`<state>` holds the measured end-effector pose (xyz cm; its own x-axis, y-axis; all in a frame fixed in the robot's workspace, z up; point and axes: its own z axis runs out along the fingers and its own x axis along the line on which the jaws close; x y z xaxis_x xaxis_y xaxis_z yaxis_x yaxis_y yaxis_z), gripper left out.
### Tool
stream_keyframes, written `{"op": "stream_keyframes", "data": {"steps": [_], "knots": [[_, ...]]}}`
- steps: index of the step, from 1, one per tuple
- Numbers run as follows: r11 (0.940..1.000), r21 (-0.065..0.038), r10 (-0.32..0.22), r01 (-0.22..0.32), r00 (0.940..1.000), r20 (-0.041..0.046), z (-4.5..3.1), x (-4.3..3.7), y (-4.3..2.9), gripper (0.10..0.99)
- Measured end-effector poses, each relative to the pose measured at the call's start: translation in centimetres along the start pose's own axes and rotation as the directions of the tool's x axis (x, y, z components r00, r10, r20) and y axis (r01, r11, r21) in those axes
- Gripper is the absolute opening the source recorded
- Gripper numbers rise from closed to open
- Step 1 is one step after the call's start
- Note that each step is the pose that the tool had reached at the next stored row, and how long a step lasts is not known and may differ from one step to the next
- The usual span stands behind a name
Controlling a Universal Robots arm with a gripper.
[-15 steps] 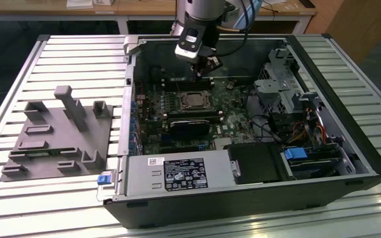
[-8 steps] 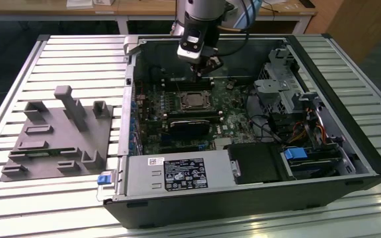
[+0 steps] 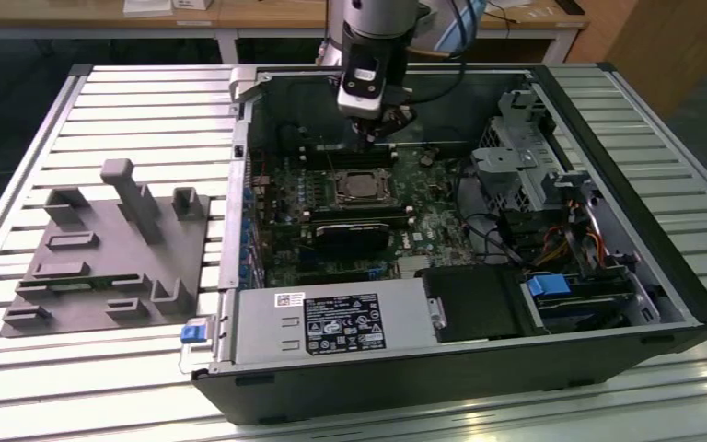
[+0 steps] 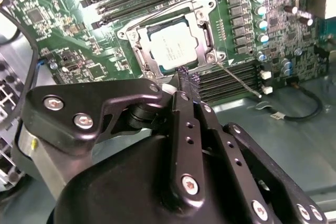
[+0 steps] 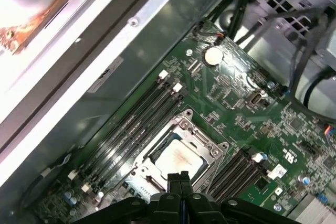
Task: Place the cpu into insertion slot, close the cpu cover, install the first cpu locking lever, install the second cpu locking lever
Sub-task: 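Install the first cpu locking lever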
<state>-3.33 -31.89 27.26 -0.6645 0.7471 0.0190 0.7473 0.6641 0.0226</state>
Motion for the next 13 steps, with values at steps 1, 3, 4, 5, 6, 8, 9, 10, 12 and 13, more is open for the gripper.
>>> {"op": "stream_keyframes", "data": {"steps": [1,3,4,5,6,8,9,10,12,13], "knots": [[0.9999,0.0,-0.013,0.013,0.9999,-0.0003,0.0,0.0,0.0,0.106],[0.9992,0.001,-0.041,0.041,0.9992,-0.0009,0.0,0.0,0.0,0.106],[0.9985,0.001,-0.055,0.055,0.9985,-0.0012,0.0,0.0,0.0,0.106],[0.9976,0.001,-0.069,0.069,0.9976,-0.0016,0.0,0.0,0.0,0.106],[0.9966,0.001,-0.082,0.082,0.9966,-0.0019,0.0,0.0,0.0,0.106],[0.9936,0.002,-0.113,0.113,0.9936,-0.0027,0.0,0.0,0.0,0.106],[0.9918,0.002,-0.128,0.128,0.9918,-0.003,0.0,0.0,0.0,0.106],[0.9895,0.002,-0.144,0.144,0.9895,-0.0034,0.0,0.0,0.0,0.106],[0.9846,0.003,-0.175,0.175,0.9846,-0.0042,0.0,0.0,0.0,0.106],[0.9825,0.003,-0.186,0.186,0.9825,-0.0043,0.0,0.0,0.0,0.106]]}}
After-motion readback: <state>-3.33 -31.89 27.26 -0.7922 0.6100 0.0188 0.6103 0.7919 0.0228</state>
